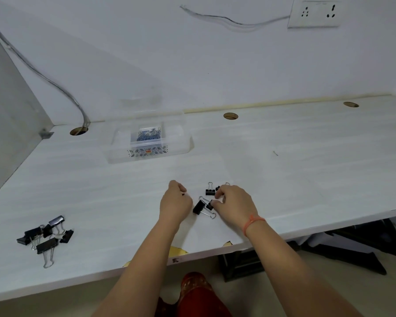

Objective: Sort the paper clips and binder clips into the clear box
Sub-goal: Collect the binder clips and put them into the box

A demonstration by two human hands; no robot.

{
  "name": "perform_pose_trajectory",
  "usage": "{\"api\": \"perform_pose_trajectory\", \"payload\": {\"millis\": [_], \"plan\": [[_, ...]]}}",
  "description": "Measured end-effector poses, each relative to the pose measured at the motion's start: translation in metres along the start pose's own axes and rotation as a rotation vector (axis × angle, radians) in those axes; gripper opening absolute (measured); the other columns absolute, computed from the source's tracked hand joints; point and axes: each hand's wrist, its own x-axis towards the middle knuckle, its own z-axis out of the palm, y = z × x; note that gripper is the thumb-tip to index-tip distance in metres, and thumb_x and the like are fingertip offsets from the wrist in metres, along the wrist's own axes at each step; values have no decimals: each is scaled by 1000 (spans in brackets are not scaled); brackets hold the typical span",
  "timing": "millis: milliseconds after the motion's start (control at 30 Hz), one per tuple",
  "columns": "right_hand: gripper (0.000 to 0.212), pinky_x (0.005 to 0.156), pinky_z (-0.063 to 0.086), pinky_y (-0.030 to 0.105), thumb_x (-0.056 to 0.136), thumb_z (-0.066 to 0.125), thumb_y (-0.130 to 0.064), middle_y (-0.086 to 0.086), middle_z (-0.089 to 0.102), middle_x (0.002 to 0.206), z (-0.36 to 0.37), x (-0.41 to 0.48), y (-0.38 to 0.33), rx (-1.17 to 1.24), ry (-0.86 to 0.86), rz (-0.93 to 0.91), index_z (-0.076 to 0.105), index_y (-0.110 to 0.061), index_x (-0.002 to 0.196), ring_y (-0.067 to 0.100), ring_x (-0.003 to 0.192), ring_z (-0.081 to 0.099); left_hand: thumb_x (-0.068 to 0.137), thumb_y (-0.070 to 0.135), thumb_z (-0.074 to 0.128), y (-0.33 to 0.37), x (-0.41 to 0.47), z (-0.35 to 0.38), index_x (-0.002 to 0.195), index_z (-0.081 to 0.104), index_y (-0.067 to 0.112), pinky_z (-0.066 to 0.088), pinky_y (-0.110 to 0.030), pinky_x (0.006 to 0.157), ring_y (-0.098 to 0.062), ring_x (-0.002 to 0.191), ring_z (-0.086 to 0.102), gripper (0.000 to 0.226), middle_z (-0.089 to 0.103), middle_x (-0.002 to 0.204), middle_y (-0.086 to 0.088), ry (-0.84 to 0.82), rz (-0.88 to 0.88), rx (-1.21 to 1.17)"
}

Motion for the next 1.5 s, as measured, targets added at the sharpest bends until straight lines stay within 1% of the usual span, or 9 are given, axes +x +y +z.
{"api": "perform_pose_trajectory", "payload": {"millis": [200,367,567,767,933,1033,1167,1367,1500], "plan": [[22,75,41,25,85,59,-31,3,63,105,2,-1,-6,5,7,-20,68,-17,99,21,98,61,82,32,59,1,-1,4,106,54,15,37,-26,59,-19,82,55,30,56,104,-5,-157,3,196],[24,77,42,27,82,63,-29,7,62,108,6,-4,-9,-36,27,-39,64,-14,101,25,98,60,79,21,66,-3,4,1,105,54,12,36,-25,67,-23,92,55,30,57,108,-7,-158,116,542],[26,85,44,27,87,53,-12,7,65,113,13,-6,-16,56,-4,-46,56,-10,113,25,107,60,77,9,61,-9,4,-11,89,47,14,34,-26,55,-18,69,48,19,54,79,0,-90,41,289],[18,51,51,26,92,47,-7,4,48,71,-12,1,-15,1212,-96,442,63,-12,84,15,55,50,82,2,58,-5,0,-24,79,60,4,49,-23,50,-18,60,50,4,53,75,-10,-91,-225,-491],[36,39,50,17,92,57,-36,4,48,69,-35,10,-7,1851,-89,648,53,-9,69,13,60,48,86,-2,50,13,1,-13,73,50,1,53,-19,41,-19,51,54,13,48,74,-14,-92,-547,-1039],[46,34,34,14,79,69,-48,-1,45,53,-36,16,-1,1541,-101,622,46,-16,55,10,46,39,88,1,46,16,8,-4,73,50,2,50,-18,38,-17,48,52,15,49,67,-11,-167,-588,-1152],[33,46,31,20,73,73,-20,-4,46,51,-25,24,8,742,103,325,47,-16,53,16,49,40,88,13,57,18,18,5,66,54,9,46,-15,36,-11,35,47,22,49,56,-4,-196,-606,-1154],[41,73,43,23,69,75,-22,-1,66,101,-17,32,15,92,-28,6,66,-19,109,19,93,60,81,30,69,12,32,23,69,65,9,39,-24,51,-17,49,50,25,54,57,-2,39,48,-129],[24,78,46,27,78,67,-20,6,70,106,-14,39,14,-40,-6,-51,70,-15,101,25,98,63,82,22,63,15,36,27,100,71,15,35,-20,59,-16,78,56,21,60,81,0,-94,318,285]]}}
